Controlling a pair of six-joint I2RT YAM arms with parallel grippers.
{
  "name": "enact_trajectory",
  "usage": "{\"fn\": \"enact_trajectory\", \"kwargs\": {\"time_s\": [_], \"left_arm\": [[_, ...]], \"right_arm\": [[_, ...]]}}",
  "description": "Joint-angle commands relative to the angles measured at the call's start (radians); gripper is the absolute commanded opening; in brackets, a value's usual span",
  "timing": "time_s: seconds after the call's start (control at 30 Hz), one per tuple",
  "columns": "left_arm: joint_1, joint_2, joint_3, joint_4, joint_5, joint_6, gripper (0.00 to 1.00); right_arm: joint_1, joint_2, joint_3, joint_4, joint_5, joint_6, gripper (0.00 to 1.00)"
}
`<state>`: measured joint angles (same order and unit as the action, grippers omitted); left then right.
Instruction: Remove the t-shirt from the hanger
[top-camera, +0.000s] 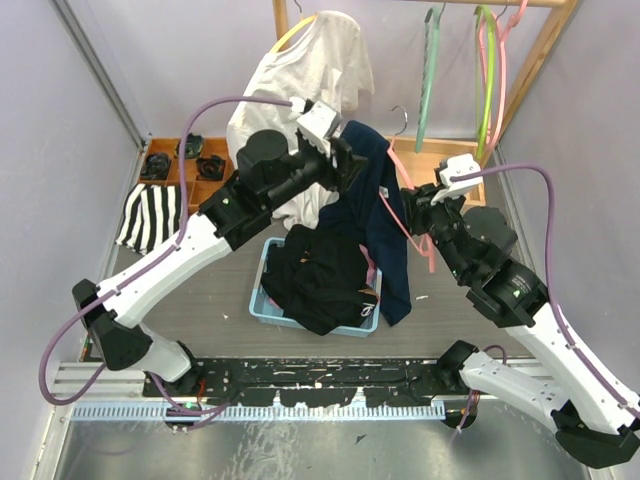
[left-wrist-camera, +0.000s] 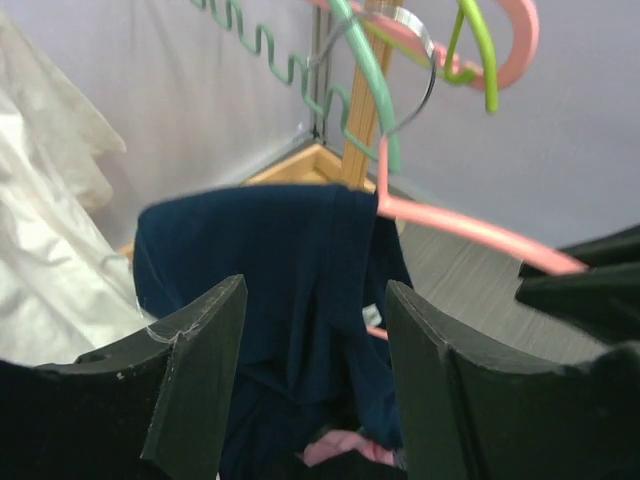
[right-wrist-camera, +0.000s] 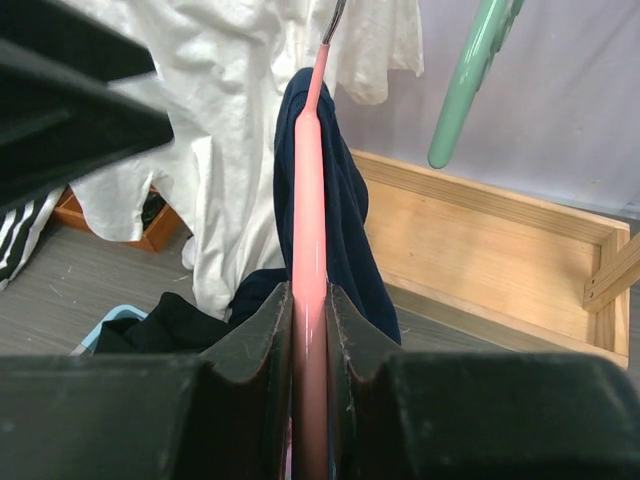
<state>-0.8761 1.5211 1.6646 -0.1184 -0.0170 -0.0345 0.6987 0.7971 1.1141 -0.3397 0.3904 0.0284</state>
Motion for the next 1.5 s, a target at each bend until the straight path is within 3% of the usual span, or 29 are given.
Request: {"fn": "enact_trajectory", "kwargs": {"time_s": [0.0,0.37,0.77,0.83,0.97,1.03,1.23,1.47], "left_arm": [[-0.001,-0.039,-0.132,0.127,-0.008,-0.023,0.66],[0.006,0.065,-0.086,0.139,0.016,-0.041,0.77],[0.010,0.131,-0.034,0.163,0.018,-0.051,0.72],[0.011,0.140,-0.017,0.160,0.017,-0.055,0.63],[0.013,0.166,0.029,0.124,0.012,-0.062,0.15],[0.015,0.168,0.041,0.115,0.005,-0.062,0.00],[0.021,0.164,0.073,0.089,-0.076,-0.044,0.00],[0.071,0.218,0.221,-0.030,-0.154,-0.026,0.00]], "right_arm": [[-0.001,-0.050,-0.004,0.176,-0.036,-0.021,0.01],[-0.001,-0.082,-0.013,0.183,-0.072,-0.020,0.01],[0.000,-0.088,-0.013,0.179,-0.091,-0.013,0.01],[0.000,-0.090,-0.014,0.178,-0.091,-0.012,0.01],[0.000,-0.098,-0.017,0.178,-0.087,-0.010,0.01],[0.000,-0.105,-0.019,0.174,-0.084,-0.011,0.01],[0.000,-0.136,-0.021,0.151,-0.072,-0.018,0.01],[0.000,-0.230,-0.015,0.093,-0.093,-0.015,0.01]]}}
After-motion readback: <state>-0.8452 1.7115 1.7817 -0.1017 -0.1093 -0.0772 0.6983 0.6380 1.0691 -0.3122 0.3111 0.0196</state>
